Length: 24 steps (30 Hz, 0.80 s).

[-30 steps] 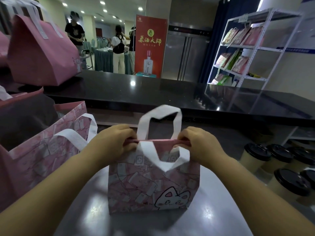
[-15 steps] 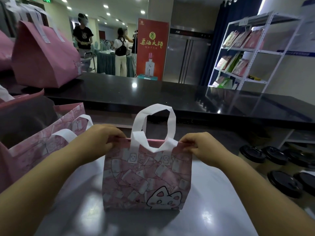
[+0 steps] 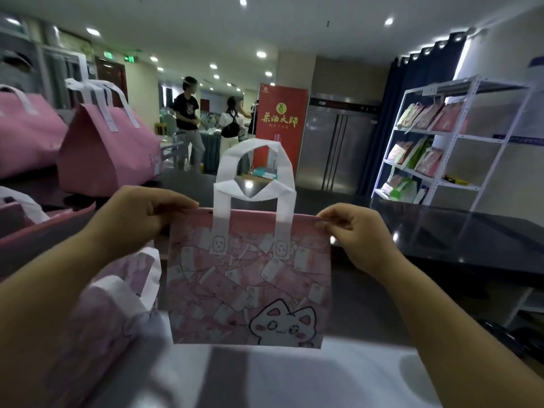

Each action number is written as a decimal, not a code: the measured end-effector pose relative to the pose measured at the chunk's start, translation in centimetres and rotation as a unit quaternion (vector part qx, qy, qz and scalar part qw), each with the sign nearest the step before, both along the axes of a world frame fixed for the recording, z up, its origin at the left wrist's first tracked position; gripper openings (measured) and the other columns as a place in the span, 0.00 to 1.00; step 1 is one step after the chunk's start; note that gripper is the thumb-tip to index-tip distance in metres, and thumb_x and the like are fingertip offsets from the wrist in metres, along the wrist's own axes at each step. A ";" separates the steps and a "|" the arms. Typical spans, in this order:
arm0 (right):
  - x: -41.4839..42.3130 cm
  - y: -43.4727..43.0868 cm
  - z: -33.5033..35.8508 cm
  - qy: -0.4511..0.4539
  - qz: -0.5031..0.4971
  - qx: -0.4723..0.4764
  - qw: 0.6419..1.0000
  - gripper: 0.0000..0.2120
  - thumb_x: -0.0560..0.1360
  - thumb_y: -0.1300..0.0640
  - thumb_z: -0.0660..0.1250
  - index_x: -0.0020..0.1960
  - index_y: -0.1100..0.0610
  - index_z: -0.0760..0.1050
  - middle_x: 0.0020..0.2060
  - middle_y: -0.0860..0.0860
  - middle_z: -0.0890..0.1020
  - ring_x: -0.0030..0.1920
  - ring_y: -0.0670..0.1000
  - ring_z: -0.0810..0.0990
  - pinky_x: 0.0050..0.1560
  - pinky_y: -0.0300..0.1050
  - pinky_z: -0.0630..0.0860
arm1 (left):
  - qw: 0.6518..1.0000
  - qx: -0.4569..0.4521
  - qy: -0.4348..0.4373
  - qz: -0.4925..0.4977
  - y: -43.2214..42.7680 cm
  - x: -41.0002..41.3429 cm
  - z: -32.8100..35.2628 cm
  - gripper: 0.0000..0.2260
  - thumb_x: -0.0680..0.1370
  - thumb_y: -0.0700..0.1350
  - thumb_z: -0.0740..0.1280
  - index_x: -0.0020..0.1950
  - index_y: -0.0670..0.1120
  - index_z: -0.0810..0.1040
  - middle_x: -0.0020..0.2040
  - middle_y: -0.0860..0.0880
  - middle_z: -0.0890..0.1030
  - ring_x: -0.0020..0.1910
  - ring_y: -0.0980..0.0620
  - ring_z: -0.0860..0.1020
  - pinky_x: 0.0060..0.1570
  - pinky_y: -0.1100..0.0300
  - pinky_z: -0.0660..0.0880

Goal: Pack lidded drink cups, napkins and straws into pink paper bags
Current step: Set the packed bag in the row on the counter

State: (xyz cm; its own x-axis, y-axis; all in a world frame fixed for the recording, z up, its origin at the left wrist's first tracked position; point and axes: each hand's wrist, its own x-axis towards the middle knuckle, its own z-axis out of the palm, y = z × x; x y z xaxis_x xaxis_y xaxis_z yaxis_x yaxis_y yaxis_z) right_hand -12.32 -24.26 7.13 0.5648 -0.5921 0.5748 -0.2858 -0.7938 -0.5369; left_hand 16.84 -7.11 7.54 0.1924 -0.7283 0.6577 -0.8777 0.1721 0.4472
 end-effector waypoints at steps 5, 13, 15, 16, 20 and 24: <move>2.8 -1.1 4.9 -0.069 -0.007 -0.070 0.995 0.05 0.72 0.61 0.70 0.48 0.56 0.80 0.42 0.47 0.82 0.44 0.42 0.80 0.43 0.34 0.79 | 0.990 -0.077 -0.103 0.053 -1.7 2.0 4.0 0.16 0.70 0.31 0.69 0.55 0.44 0.80 0.48 0.46 0.83 0.42 0.56 0.79 0.45 0.67 0.73; 7.4 -1.9 11.8 -0.109 -0.095 -0.208 0.967 0.05 0.73 0.60 0.70 0.48 0.60 0.80 0.40 0.49 0.81 0.37 0.41 0.77 0.38 0.28 0.74 | 0.973 -0.131 -0.170 0.086 -5.3 4.6 8.6 0.09 0.70 0.36 0.71 0.49 0.37 0.81 0.50 0.39 0.80 0.46 0.44 0.79 0.47 0.56 0.76; 9.1 -2.0 12.7 -0.114 -0.124 -0.238 0.956 0.06 0.73 0.60 0.70 0.48 0.61 0.80 0.41 0.50 0.82 0.37 0.44 0.78 0.39 0.32 0.75 | 0.982 -0.110 -0.144 0.050 -6.2 4.8 8.7 0.08 0.71 0.38 0.70 0.49 0.38 0.81 0.49 0.41 0.79 0.44 0.46 0.79 0.44 0.57 0.77; 10.1 -2.1 12.9 -0.110 -0.138 -0.252 0.951 0.06 0.73 0.60 0.69 0.49 0.61 0.80 0.41 0.52 0.83 0.39 0.47 0.79 0.40 0.38 0.77 | 0.985 -0.103 -0.134 0.029 -6.7 4.9 8.6 0.08 0.72 0.39 0.70 0.49 0.39 0.81 0.48 0.42 0.80 0.43 0.47 0.79 0.43 0.60 0.76; 14.8 -2.5 12.4 -0.098 -0.183 -0.276 0.938 0.04 0.73 0.61 0.70 0.47 0.61 0.80 0.41 0.55 0.84 0.40 0.52 0.80 0.39 0.38 0.69 | 0.996 -0.051 -0.074 -0.021 -8.7 5.4 7.4 0.12 0.75 0.49 0.65 0.54 0.44 0.79 0.48 0.49 0.79 0.44 0.53 0.78 0.38 0.69 0.71; 19.4 -3.4 10.2 -0.066 -0.200 -0.231 0.950 0.04 0.75 0.59 0.67 0.47 0.60 0.79 0.42 0.55 0.83 0.41 0.53 0.79 0.39 0.40 0.71 | 0.998 0.050 0.007 -0.048 -10.3 6.1 5.0 0.33 0.67 0.69 0.60 0.66 0.52 0.70 0.56 0.55 0.73 0.51 0.56 0.75 0.41 0.66 0.72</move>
